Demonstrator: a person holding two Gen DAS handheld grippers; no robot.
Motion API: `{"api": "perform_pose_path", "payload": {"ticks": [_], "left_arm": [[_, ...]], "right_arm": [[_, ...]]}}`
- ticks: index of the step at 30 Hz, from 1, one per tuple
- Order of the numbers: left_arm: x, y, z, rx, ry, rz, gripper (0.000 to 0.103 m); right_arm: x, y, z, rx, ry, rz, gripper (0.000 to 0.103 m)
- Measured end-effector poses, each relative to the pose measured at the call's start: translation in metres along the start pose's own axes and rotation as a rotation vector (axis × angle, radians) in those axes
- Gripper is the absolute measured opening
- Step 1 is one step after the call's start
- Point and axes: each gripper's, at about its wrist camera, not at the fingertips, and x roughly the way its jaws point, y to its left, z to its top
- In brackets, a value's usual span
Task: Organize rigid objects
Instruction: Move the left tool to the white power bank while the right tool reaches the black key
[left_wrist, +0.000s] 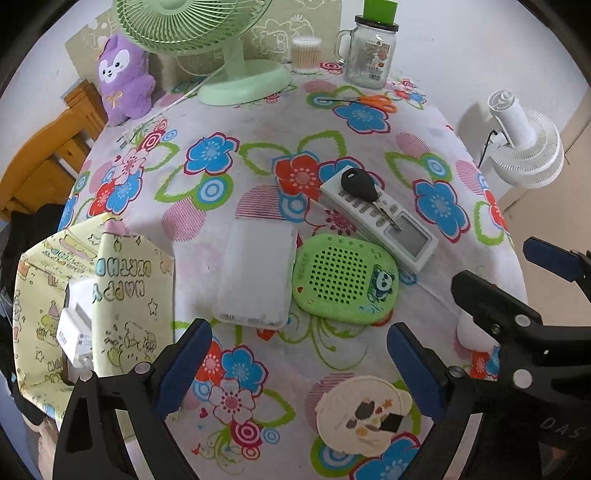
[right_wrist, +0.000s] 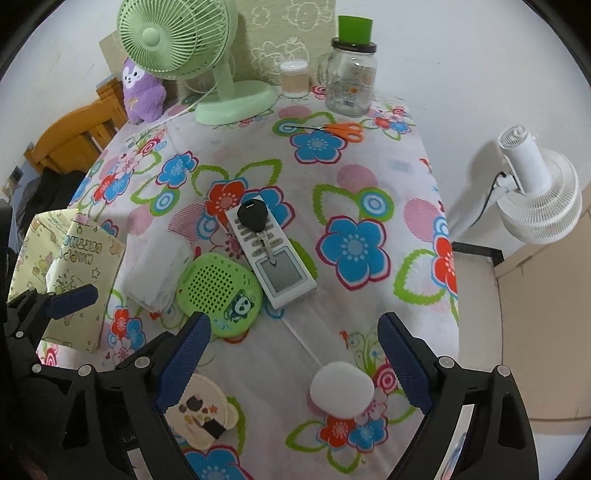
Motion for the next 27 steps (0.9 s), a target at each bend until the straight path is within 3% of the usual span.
{"api": "perform_pose_path", "payload": {"ticks": [27], "left_arm": [[0.053, 0.025, 0.037, -0.036, 0.045, 0.013, 0.093]], "right_arm": [[0.070, 0.018, 0.051, -0.075, 0.032, 0.004, 0.083]]}}
